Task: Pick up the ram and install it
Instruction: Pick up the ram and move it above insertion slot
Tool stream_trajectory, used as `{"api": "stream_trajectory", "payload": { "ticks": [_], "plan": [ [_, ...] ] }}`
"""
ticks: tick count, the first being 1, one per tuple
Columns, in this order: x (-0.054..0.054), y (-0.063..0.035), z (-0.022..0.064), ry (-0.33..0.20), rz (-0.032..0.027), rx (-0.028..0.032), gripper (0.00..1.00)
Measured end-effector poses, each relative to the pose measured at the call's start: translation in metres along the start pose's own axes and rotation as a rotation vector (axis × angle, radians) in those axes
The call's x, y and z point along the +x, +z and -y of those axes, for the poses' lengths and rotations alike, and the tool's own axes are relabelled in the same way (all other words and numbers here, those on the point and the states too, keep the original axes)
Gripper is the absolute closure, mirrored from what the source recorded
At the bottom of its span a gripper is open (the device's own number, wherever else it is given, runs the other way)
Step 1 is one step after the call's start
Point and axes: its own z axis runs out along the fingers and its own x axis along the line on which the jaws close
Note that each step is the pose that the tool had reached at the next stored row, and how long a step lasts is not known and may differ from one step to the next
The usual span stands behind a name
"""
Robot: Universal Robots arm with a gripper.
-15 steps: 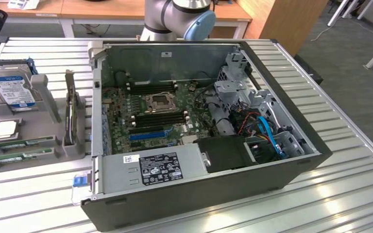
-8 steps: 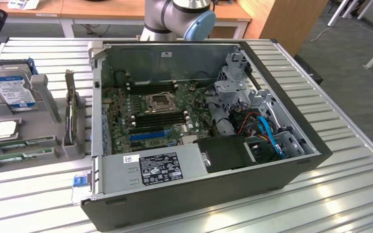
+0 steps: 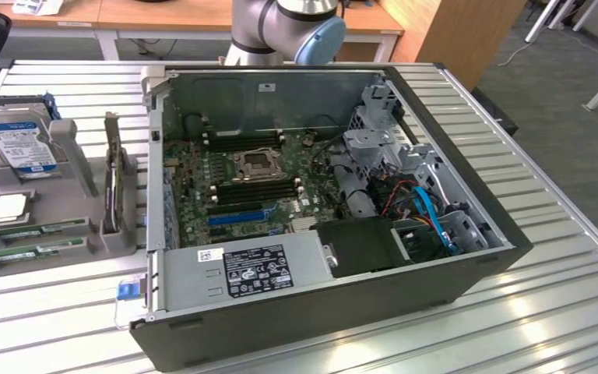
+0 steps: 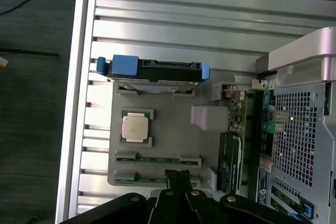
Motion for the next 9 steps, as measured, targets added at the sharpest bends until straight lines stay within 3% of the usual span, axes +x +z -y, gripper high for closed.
{"api": "stream_trajectory", "payload": {
  "ticks": [9],
  "plan": [
    [0.0001, 0.0000, 0.0000, -0.050, -0.0023, -0.0012, 0.90]
  ]
}}
